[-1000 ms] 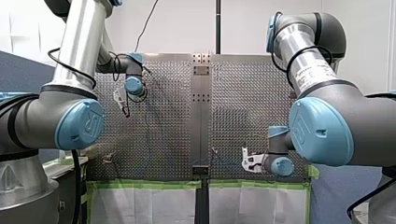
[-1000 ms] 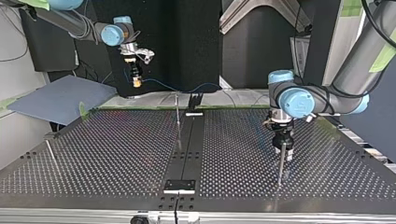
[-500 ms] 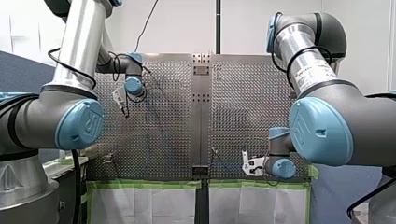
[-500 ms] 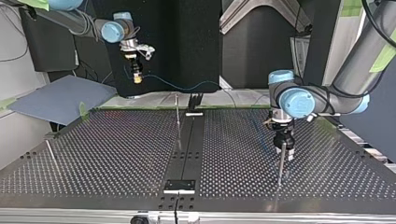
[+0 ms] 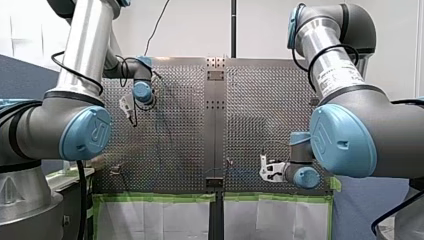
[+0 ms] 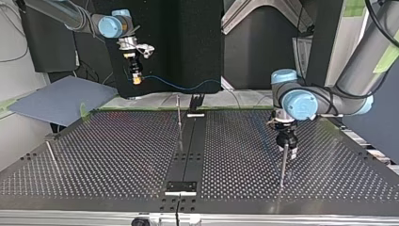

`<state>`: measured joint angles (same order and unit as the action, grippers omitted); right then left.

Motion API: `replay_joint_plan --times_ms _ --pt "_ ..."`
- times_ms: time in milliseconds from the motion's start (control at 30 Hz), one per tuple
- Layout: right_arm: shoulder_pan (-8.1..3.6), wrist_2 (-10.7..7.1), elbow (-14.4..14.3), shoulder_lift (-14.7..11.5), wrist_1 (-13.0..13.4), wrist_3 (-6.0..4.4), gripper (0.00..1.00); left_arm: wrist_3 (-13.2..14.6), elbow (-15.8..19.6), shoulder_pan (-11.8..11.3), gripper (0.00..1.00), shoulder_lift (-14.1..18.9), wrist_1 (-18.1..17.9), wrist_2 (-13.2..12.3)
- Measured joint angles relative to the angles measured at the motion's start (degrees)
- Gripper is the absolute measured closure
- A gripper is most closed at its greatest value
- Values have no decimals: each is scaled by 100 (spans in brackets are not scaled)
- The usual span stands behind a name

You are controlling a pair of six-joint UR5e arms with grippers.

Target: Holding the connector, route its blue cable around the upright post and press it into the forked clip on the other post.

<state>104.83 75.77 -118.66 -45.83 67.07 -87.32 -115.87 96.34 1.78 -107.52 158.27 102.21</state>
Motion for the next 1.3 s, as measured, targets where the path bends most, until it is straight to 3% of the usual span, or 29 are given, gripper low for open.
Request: replay_joint_plan --times_ms 100,333,533,733,1067,1300 --pt "0 -3 2 -9 8 -53 100 -133 2 17 0 0 139 -52" --pt "20 -5 3 -11 3 -44 100 -454 21 -20 0 25 387 -277" --pt "29 -2 5 -11 4 -42 100 -564 208 -78 0 221 470 -220" --pt "33 0 7 -12 7 -50 100 -367 489 -134 0 501 431 -39" --pt "29 -2 28 -11 -12 -78 100 119 958 -174 0 993 848 411" --pt "30 -2 34 -11 -11 -84 100 432 837 -194 0 1307 1161 599"
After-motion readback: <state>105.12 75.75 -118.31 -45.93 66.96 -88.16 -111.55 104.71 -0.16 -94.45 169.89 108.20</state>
